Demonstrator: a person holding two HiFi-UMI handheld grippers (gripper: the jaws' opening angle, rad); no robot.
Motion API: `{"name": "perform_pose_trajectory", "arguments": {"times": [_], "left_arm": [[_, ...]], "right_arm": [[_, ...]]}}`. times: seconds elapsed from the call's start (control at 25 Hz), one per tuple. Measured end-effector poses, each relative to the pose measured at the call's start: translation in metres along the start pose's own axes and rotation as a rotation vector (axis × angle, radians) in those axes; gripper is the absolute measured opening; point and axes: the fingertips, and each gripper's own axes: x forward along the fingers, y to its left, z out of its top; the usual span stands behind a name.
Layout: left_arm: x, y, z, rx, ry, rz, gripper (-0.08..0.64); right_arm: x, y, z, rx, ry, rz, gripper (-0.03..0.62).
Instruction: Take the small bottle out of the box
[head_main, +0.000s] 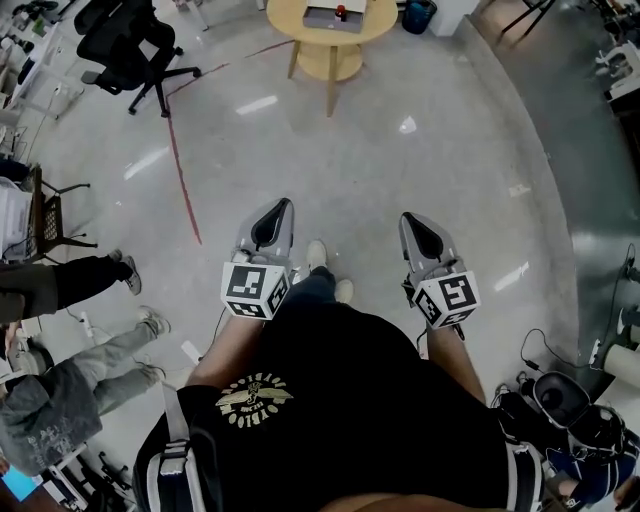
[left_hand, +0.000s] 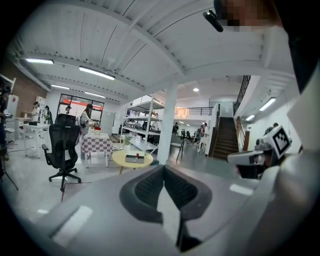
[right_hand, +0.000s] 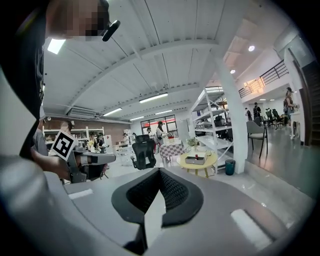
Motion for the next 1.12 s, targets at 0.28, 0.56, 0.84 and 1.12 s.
{"name": "perform_pose_trajectory", "arguments": {"times": [0.28,0.56,0.84,1.12], "left_arm": [[0.045,0.037,0.05,0.002,-0.092,-0.032,0.0],[0.075,0.069,0.067,0.02,-0.132,-0.071,0.0],[0.1,0.087,0.073,0.037,-0.116,-0.125,0.0],[0.115,0.096,0.063,0.054,-0.068,-0.142,0.0]], "right_arm": [[0.048,-0.002,0.046,-0.07,-0.022,-0.012,0.008],[0.084,-0.007,0.062,-0.078,-0.023,-0.049,0.008],[0.109,-0.014,0.076,-0.066,-0.04,-0.086,0.008],[0.114,-0.035,0.065,-0.016,-0.035,-0.125,0.008]]}}
